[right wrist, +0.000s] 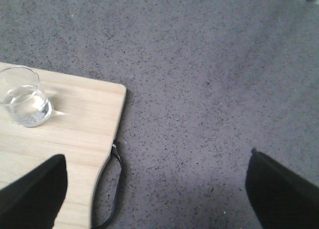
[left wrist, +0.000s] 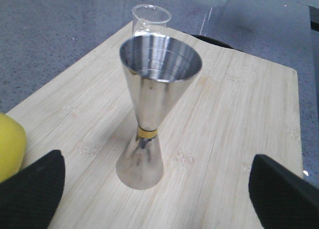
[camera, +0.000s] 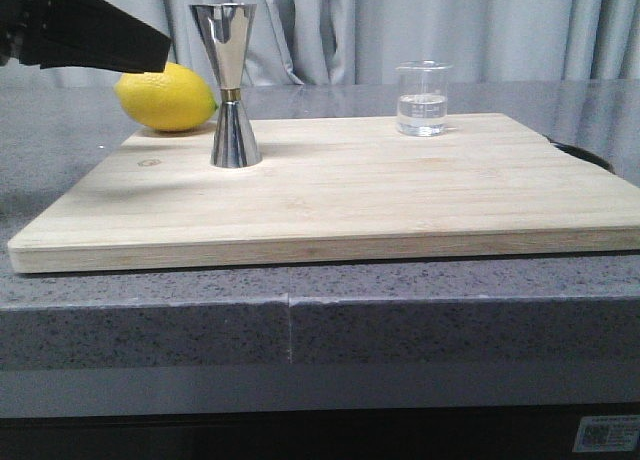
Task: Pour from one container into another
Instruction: 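Move the left gripper down toward the steel jigger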
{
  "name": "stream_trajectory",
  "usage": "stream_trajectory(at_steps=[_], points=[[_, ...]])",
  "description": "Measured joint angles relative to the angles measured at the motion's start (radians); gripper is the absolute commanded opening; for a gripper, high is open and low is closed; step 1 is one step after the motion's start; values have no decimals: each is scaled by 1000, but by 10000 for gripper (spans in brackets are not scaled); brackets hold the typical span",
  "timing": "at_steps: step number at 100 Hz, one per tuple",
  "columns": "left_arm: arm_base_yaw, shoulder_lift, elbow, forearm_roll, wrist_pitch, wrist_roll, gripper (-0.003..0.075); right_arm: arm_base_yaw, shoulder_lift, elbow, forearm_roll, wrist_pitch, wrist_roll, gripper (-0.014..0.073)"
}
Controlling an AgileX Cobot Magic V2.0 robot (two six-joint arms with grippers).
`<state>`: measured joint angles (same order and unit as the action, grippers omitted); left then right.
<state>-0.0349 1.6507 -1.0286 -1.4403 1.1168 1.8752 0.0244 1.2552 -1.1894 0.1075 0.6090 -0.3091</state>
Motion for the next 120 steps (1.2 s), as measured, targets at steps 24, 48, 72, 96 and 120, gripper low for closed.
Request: stream_trajectory(at_steps=[24,48,72,96,120], points=[[0,25,0,-24,8,75,692,0,1,131,0,-160,-41,657],[-44,25,0,-37,-10,121,692,0,1,234,0,-255,-45,657],[-123,47,0,-74,-79,155,692,0,1,239,0,-276,-45,657],[-124,117,0,-133,-94,166,692,0,1,239,0,-276,-45,657],[-124,144,0,-169,-96,177,692,0,1,239,0,-279,-45,657]])
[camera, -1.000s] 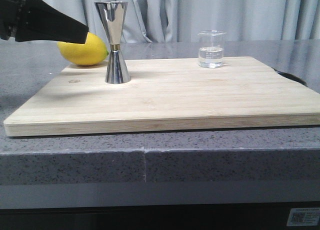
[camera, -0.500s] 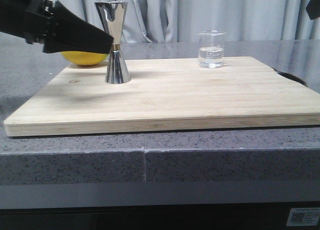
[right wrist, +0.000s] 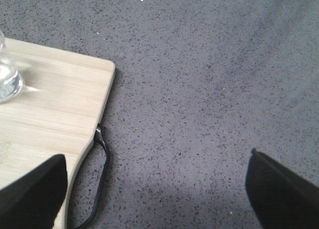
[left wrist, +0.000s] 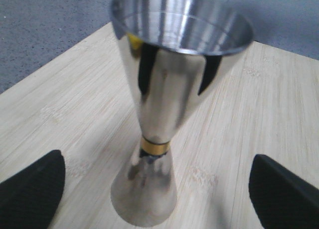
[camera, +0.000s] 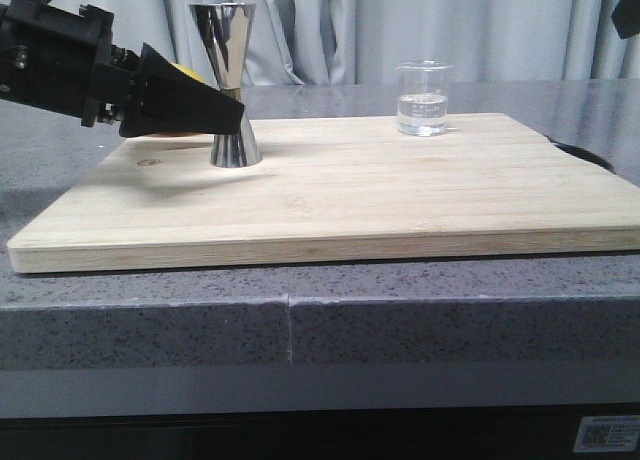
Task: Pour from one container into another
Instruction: 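Move the left gripper down toward the steel jigger, then close the left gripper around the jigger's narrow waist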
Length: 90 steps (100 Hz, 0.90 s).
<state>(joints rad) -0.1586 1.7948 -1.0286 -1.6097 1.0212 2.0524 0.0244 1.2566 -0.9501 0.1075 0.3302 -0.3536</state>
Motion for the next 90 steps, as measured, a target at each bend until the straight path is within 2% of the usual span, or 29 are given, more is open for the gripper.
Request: stream_trajectory(at_steps=[90], points=[[-50,36,-58,-65,3,22,691,0,0,0,0,-11,0,657]])
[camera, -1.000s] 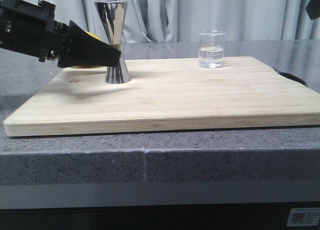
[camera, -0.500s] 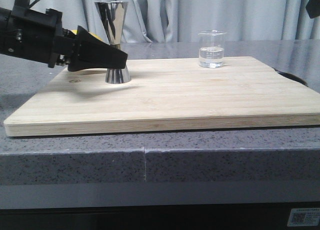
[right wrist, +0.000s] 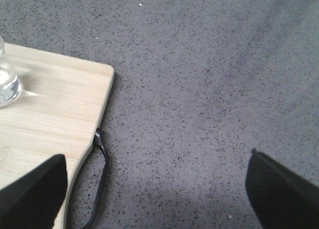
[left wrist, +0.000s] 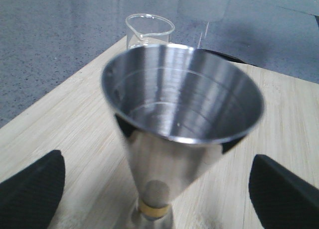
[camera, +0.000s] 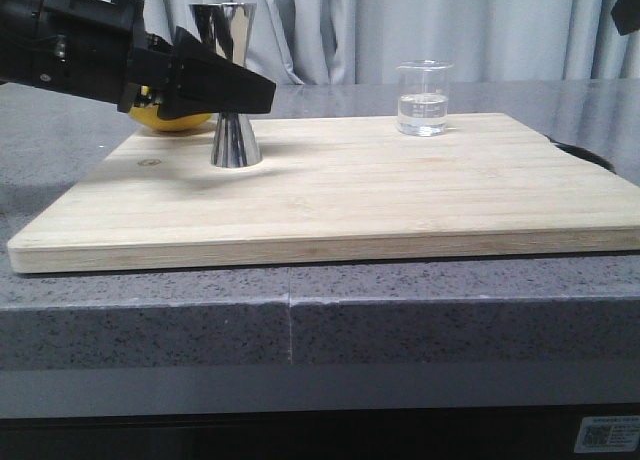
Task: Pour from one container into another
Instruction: 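Close the left gripper around the jigger's narrow waist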
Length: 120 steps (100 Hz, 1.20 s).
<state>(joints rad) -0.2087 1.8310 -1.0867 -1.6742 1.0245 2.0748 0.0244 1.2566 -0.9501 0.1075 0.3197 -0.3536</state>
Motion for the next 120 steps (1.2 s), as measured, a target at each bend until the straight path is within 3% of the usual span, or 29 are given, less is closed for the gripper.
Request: stream_trajectory(at_steps=[15,40,60,120], points=[[0,-1,0,-2,0,0,640,0,0,0,2,0,0,657],[-2,5,0,-2,0,0,430,0,0,0,2,-4,0,657],[-15,8,0,-2,-2,4,316,0,0,0,6,-6,0,657],[-19,9,0,-4,-3,14,157,0,0,0,7,-8,0,657]])
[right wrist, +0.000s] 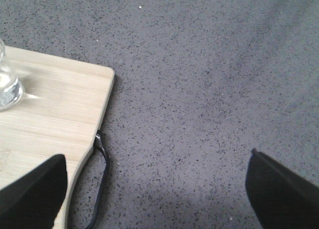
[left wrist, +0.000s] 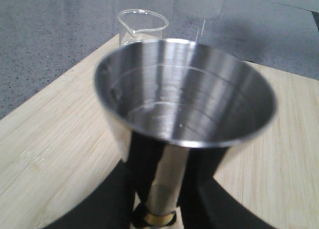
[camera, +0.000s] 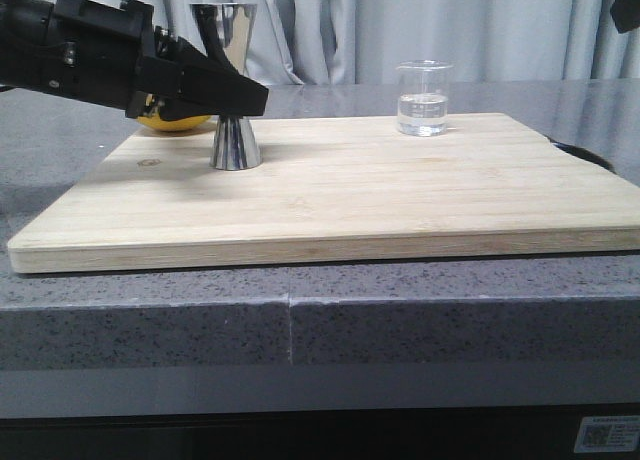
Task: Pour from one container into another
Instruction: 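Close the left gripper around the jigger's narrow waist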
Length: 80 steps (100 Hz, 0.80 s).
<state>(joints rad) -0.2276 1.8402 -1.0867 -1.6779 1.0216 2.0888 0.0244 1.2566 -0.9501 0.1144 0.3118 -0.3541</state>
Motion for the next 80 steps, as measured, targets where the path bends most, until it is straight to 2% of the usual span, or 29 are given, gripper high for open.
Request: stream_trajectory(at_steps=[40,80], points=[[0,0,0,-4,0,2,28,0,0,0,0,0,0,657],[0,0,0,6,37,2,-19,0,0,0,0,-7,0,657]])
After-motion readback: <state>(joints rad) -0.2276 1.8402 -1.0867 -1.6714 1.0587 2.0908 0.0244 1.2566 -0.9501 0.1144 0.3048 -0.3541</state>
